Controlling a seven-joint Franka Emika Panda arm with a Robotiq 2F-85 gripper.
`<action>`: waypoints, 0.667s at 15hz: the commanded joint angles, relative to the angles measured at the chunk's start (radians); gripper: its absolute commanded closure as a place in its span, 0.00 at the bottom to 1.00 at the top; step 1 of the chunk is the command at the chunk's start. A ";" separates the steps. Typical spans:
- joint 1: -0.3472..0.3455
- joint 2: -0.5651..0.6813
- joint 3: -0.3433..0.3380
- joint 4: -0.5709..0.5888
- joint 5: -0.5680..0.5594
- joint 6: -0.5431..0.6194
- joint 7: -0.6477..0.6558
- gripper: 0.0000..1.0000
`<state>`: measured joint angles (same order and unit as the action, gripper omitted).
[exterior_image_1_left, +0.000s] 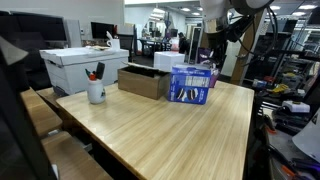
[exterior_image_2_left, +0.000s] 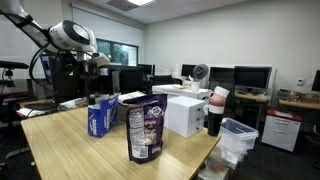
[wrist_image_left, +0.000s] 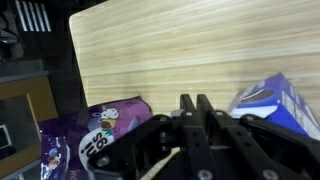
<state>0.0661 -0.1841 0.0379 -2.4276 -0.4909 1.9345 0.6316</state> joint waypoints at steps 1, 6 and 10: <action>-0.020 -0.023 -0.002 -0.023 0.085 0.046 -0.118 0.99; -0.024 -0.008 -0.008 -0.017 0.182 0.074 -0.206 0.96; -0.030 -0.002 -0.009 -0.020 0.232 0.110 -0.241 0.97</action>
<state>0.0564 -0.1808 0.0266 -2.4277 -0.3065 1.9954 0.4503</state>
